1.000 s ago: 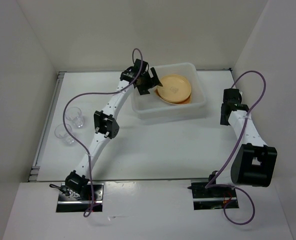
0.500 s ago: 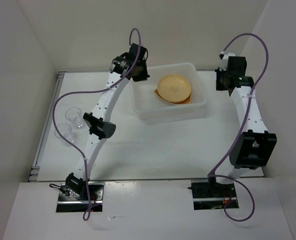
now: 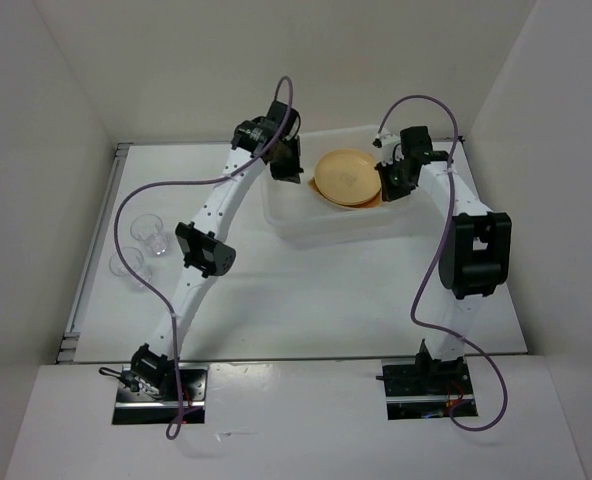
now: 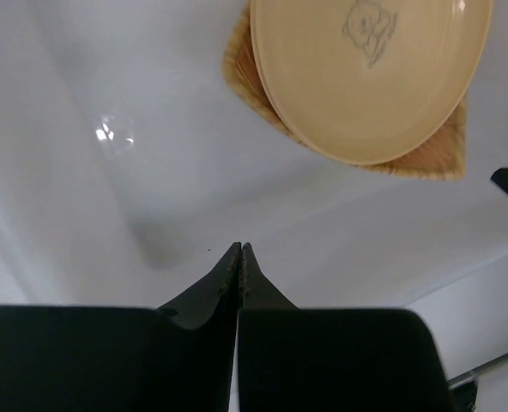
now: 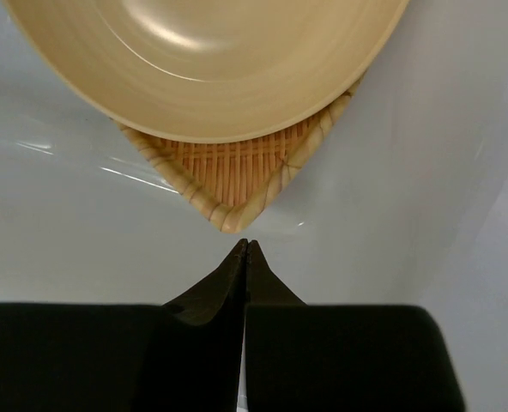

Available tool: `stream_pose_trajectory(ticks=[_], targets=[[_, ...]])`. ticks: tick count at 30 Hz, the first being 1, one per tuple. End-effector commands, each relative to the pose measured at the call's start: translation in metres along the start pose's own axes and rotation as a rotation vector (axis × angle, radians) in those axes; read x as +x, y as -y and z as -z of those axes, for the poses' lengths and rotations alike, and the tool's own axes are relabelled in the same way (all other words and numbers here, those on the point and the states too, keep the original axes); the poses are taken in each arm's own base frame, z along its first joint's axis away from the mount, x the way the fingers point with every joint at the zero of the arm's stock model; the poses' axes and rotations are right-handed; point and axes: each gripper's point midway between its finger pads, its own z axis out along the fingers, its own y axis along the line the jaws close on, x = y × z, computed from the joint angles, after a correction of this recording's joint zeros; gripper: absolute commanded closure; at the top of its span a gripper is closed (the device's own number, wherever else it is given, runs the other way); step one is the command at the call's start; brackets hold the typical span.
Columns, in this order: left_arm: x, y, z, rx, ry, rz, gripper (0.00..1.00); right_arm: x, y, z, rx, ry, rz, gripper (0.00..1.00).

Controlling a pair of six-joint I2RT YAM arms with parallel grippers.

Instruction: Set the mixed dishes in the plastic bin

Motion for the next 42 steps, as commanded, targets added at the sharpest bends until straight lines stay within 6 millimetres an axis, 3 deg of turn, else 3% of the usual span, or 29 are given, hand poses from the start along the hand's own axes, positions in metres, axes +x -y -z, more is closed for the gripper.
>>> stream_pose_trajectory(ticks=[1,5,7,11,13,14,15,16,17,18,21,22,31,35,42], targets=[[0.023,0.013,-0.008,0.053,-0.082,-0.045,1.00,-0.021,0.003,0.013,0.031,0.077,0.043,1.00],[0.048,-0.004,-0.026,-0.014,-0.185,-0.034,1.00,0.000,0.000,0.007,0.022,0.017,0.039,1.00],[0.063,-0.018,-0.027,-0.080,-0.238,0.000,1.00,0.013,-0.007,0.006,0.007,-0.015,0.051,1.00],[0.081,-0.037,-0.024,-0.173,-0.289,0.021,1.00,0.018,-0.015,0.016,-0.003,-0.029,0.065,1.00],[0.076,-0.030,-0.016,-0.158,-0.253,0.009,1.00,0.021,-0.016,0.018,-0.006,-0.038,0.063,1.00],[0.099,-0.043,-0.025,-0.186,-0.317,0.014,1.00,0.021,-0.017,0.022,-0.005,-0.037,0.063,1.00],[0.096,-0.038,-0.011,-0.160,-0.293,0.014,1.00,0.021,-0.017,0.022,-0.005,-0.037,0.063,1.00],[0.093,-0.033,-0.016,-0.128,-0.255,0.044,1.00,0.019,-0.017,0.025,-0.002,-0.028,0.065,1.00],[0.090,-0.031,0.000,-0.086,-0.239,0.070,1.00,0.019,-0.018,0.029,-0.003,-0.029,0.065,1.00],[0.113,-0.049,-0.013,-0.106,-0.282,0.098,1.00,0.024,-0.019,0.027,-0.006,-0.039,0.063,1.00],[0.126,-0.057,-0.003,-0.093,-0.280,0.142,1.00,0.031,-0.023,0.029,-0.010,-0.065,0.075,1.00],[0.144,-0.067,-0.005,-0.117,-0.317,0.146,1.00,0.029,-0.023,0.032,-0.007,-0.057,0.077,1.00],[0.158,-0.083,0.004,-0.132,-0.321,0.173,1.00,0.063,-0.054,0.048,-0.082,-0.140,0.071,1.00],[0.149,-0.090,0.005,-0.142,-0.302,0.187,1.00,0.082,-0.072,0.058,-0.118,-0.183,0.086,1.00],[0.141,-0.092,0.004,-0.137,-0.289,0.177,1.00,0.090,-0.089,0.068,-0.116,-0.182,0.109,1.00]])
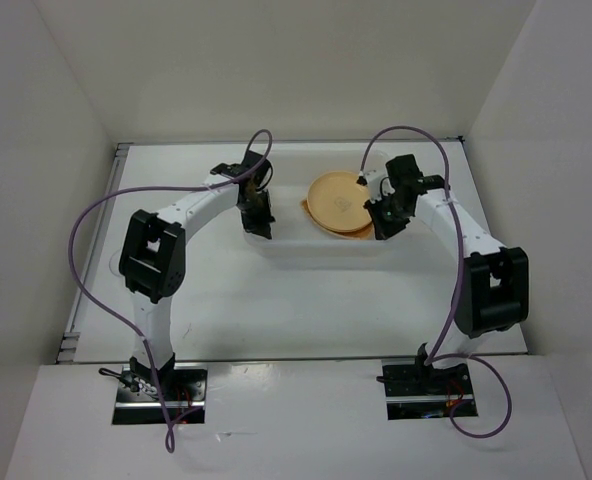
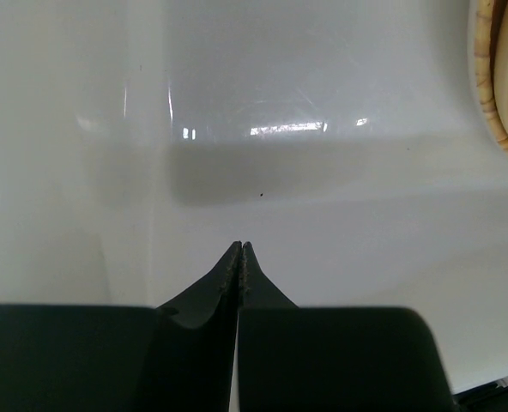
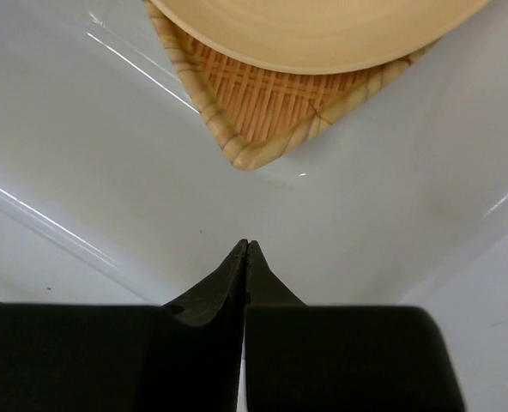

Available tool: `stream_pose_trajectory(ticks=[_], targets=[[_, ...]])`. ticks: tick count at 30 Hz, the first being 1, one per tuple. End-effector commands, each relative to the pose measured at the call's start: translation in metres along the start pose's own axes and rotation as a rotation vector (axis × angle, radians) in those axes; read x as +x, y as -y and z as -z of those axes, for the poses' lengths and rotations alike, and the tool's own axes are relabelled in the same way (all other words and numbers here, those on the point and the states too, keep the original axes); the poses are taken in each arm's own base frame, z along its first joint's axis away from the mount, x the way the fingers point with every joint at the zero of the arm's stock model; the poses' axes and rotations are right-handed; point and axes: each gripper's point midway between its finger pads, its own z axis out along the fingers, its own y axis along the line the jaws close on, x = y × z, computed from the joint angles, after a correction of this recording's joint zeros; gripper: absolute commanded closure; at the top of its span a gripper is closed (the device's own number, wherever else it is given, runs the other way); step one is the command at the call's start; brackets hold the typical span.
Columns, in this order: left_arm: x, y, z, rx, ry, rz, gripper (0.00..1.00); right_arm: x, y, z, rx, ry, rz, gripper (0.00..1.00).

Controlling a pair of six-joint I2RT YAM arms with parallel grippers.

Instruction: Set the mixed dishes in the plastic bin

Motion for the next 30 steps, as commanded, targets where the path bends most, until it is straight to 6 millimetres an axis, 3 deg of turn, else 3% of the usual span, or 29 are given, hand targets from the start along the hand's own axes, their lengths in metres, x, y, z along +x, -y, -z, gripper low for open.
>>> stream_pose_trajectory(ticks=[1,4,6,7,8,9,10,11,12,13,14,15,16,17,18,19,20,21,22,23,24,30], targets=[[-0.007,-0.003,0.003,-0.003,0.020,-0.004,1.00,0.009,-0.012,0.011,-0.010,-0.018,-0.002,1.00],[-0.009,-0.008,0.008,-0.012,0.029,-0.005,1.00,-0.003,-0.011,0.019,0.002,0.019,-0.019,1.00],[-0.020,-0.007,0.035,-0.032,0.099,0.004,1.00,-0.020,-0.010,0.032,0.018,0.075,-0.042,1.00],[-0.032,0.000,0.056,-0.024,0.157,0.022,1.00,-0.040,-0.011,0.055,0.023,0.130,-0.029,0.98],[-0.048,0.000,0.077,-0.045,0.250,0.023,0.98,-0.051,-0.013,0.070,0.022,0.171,-0.019,0.78],[-0.059,0.007,0.114,-0.018,0.341,0.033,0.94,-0.071,-0.008,0.091,0.035,0.235,-0.014,0.65],[-0.066,0.009,0.138,-0.011,0.403,0.036,0.74,-0.078,-0.005,0.103,0.052,0.273,-0.013,0.52],[-0.079,0.017,0.168,0.013,0.490,0.040,0.67,-0.080,0.001,0.116,0.089,0.300,-0.016,0.42],[-0.087,0.007,0.195,-0.010,0.568,0.064,0.61,-0.081,0.012,0.119,0.139,0.313,-0.035,0.32],[-0.092,-0.010,0.206,-0.037,0.582,0.098,0.54,-0.077,0.020,0.120,0.189,0.310,-0.060,0.29],[-0.095,-0.023,0.210,-0.065,0.579,0.101,0.22,-0.077,0.043,0.125,0.305,0.336,-0.080,0.24],[-0.092,-0.041,0.209,-0.107,0.547,0.128,0.04,-0.059,0.047,0.123,0.360,0.326,-0.090,0.20],[-0.099,-0.068,0.210,-0.147,0.547,0.184,0.00,-0.052,0.055,0.126,0.424,0.336,-0.100,0.20],[-0.098,-0.082,0.216,-0.166,0.552,0.187,0.00,-0.045,0.068,0.133,0.525,0.353,-0.107,0.20],[-0.097,-0.097,0.214,-0.187,0.548,0.203,0.00,-0.024,0.067,0.131,0.555,0.342,-0.115,0.20],[-0.096,-0.124,0.201,-0.209,0.524,0.240,0.00,-0.014,0.069,0.132,0.585,0.338,-0.122,0.20],[-0.094,-0.133,0.204,-0.197,0.532,0.229,0.00,-0.006,0.068,0.132,0.600,0.342,-0.147,0.20],[-0.096,-0.136,0.198,-0.153,0.526,0.232,0.00,0.011,0.062,0.129,0.598,0.333,-0.147,0.20],[-0.089,-0.151,0.183,-0.163,0.483,0.258,0.00,0.017,0.060,0.126,0.594,0.330,-0.159,0.20],[-0.089,-0.167,0.180,-0.172,0.472,0.261,0.00,0.030,0.060,0.114,0.597,0.293,-0.191,0.20],[-0.090,-0.170,0.176,-0.153,0.467,0.262,0.00,0.037,0.068,0.116,0.624,0.292,-0.216,0.20],[-0.086,-0.207,0.140,-0.209,0.396,0.297,0.00,0.044,0.086,0.127,0.677,0.370,-0.291,0.20]])
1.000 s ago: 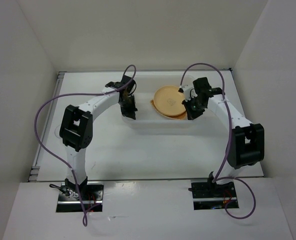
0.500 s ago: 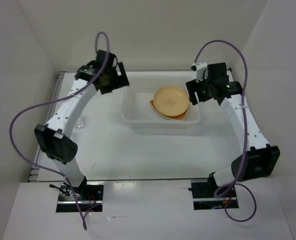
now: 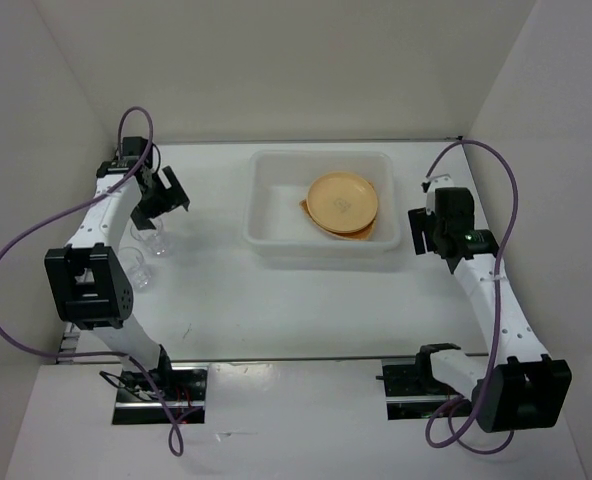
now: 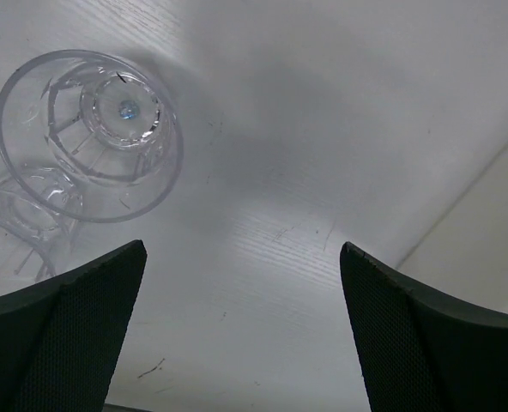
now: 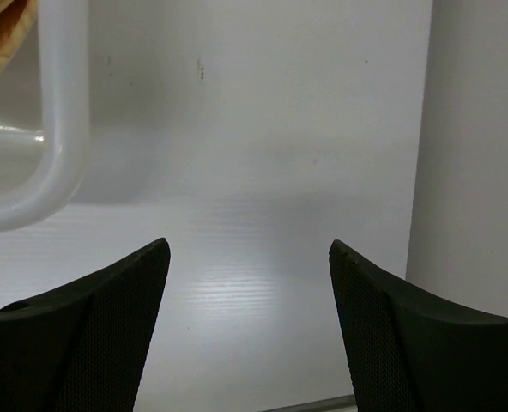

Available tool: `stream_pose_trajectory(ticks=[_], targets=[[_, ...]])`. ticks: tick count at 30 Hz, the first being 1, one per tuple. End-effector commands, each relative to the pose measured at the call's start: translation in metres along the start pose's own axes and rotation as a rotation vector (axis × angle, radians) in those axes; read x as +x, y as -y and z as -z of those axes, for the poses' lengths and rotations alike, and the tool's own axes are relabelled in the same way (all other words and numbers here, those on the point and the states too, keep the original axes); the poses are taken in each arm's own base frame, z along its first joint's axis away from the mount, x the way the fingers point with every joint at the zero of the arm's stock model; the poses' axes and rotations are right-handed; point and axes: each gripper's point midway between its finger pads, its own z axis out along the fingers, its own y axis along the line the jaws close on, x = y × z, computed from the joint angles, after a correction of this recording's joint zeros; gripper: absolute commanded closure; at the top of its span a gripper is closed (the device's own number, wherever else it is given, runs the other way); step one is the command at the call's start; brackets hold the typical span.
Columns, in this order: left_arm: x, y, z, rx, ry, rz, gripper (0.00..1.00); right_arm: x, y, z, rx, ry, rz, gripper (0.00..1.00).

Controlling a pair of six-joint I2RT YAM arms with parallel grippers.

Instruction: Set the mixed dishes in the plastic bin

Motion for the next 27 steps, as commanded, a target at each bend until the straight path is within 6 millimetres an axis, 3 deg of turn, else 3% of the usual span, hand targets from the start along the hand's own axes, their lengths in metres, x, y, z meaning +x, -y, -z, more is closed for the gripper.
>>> stream_pose_trajectory(ticks=[1,11,16,18,21,22,25,26,27], targets=[[-0.013,-0.001,-0.009,0.041,0.032,-0.027,0.00,-0.027,0.023,0.005,0.083,0.142,-0.097,0.20],[0.008,-0.019,-0.065,-0.034,-0.060,-0.030,0.01,-0.029,0.020,0.006,0.040,0.157,-0.090,0.20],[0.011,-0.023,-0.081,-0.052,-0.073,-0.042,0.06,-0.025,0.022,0.004,0.045,0.146,-0.094,0.20],[0.011,-0.026,-0.086,-0.063,-0.073,-0.053,0.22,-0.027,0.021,0.004,0.038,0.157,-0.095,0.20],[0.011,-0.026,-0.086,-0.063,-0.073,-0.053,0.91,-0.027,0.021,0.004,0.038,0.157,-0.095,0.20],[0.003,-0.020,-0.080,-0.051,-0.046,-0.026,1.00,-0.027,0.021,0.004,0.038,0.157,-0.095,0.20],[-0.038,0.005,-0.042,0.030,0.102,0.011,1.00,-0.027,0.021,0.004,0.038,0.157,-0.095,0.18],[-0.055,0.017,-0.015,0.090,0.179,0.043,1.00,-0.027,0.021,0.004,0.038,0.157,-0.095,0.18],[-0.072,0.045,0.006,0.221,0.251,0.037,1.00,-0.027,0.021,0.004,0.038,0.157,-0.095,0.18]])
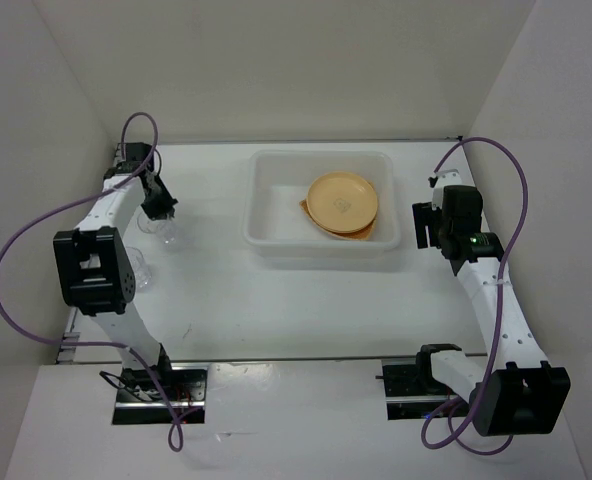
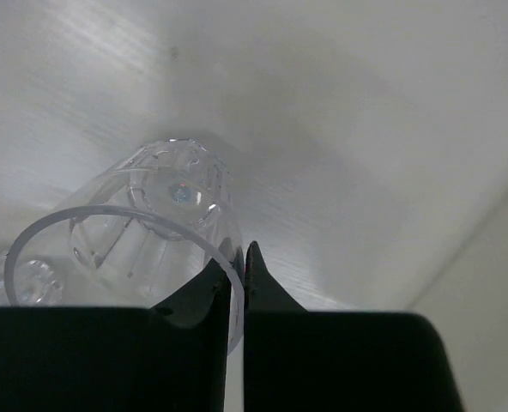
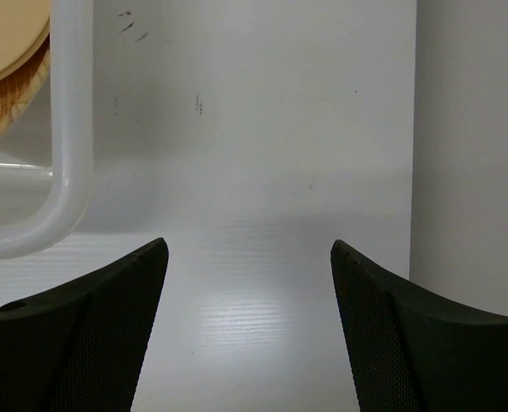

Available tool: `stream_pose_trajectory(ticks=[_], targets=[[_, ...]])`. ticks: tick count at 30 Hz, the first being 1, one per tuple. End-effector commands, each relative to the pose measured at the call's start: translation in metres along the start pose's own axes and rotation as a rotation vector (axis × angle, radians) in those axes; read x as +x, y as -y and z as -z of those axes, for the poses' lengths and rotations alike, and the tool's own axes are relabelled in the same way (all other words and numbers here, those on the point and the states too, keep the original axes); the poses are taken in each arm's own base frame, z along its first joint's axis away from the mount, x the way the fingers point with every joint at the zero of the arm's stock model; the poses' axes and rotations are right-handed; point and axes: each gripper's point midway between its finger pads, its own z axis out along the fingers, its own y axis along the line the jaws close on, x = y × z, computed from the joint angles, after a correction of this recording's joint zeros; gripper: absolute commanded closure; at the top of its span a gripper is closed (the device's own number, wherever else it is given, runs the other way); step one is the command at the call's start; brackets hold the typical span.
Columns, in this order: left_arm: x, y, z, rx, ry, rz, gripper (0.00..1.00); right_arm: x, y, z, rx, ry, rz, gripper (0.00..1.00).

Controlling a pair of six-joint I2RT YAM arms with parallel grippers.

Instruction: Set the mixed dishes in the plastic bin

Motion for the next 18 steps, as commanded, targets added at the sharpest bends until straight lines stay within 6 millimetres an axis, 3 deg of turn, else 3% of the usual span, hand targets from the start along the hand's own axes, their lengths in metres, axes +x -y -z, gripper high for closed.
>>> stream_pose_trajectory(ticks=[1,2,3,6,7,8,9,10,11,12,13,16,18], targets=[[-0.074,0.077,0.098,0.345,0.316,0.027,1.00,-0.011,0.004,0.002,0.013,0.060,-0.021,0.18],[-0.084,0.092,0.129,0.452,0.379,0.020,1.00,-0.012,0.003,0.002,0.004,0.062,-0.010,0.18],[-0.091,0.124,0.160,0.613,0.429,-0.025,1.00,-0.012,0.001,0.002,-0.005,0.063,-0.010,0.18],[-0.084,0.178,0.202,0.794,0.427,-0.146,1.00,-0.011,0.000,-0.001,-0.006,0.055,-0.008,0.18],[-0.081,0.212,0.217,0.861,0.421,-0.220,1.00,-0.011,0.000,-0.001,-0.006,0.055,-0.008,0.18],[-0.068,0.224,0.213,0.861,0.374,-0.298,1.00,-0.011,0.000,-0.001,-0.006,0.055,-0.008,0.18],[-0.056,0.240,0.181,0.827,0.301,-0.346,1.00,-0.011,0.000,-0.001,-0.006,0.055,-0.008,0.18],[-0.030,0.265,0.178,0.820,0.259,-0.428,1.00,-0.009,0.000,-0.003,-0.008,0.046,-0.007,0.18],[-0.026,0.272,0.189,0.783,0.267,-0.508,1.00,-0.009,0.000,-0.003,-0.008,0.046,-0.007,0.18],[-0.016,0.281,0.181,0.744,0.254,-0.549,1.00,-0.010,-0.003,-0.003,-0.015,0.048,-0.001,0.18],[0.004,0.296,0.159,0.667,0.240,-0.591,1.00,-0.010,-0.003,-0.003,-0.015,0.048,-0.001,0.18],[0.014,0.305,0.137,0.544,0.267,-0.610,1.00,-0.010,-0.005,-0.003,-0.024,0.050,-0.001,0.18],[0.032,0.312,0.123,0.484,0.256,-0.631,1.00,-0.010,-0.005,-0.003,-0.024,0.050,-0.001,0.18]])
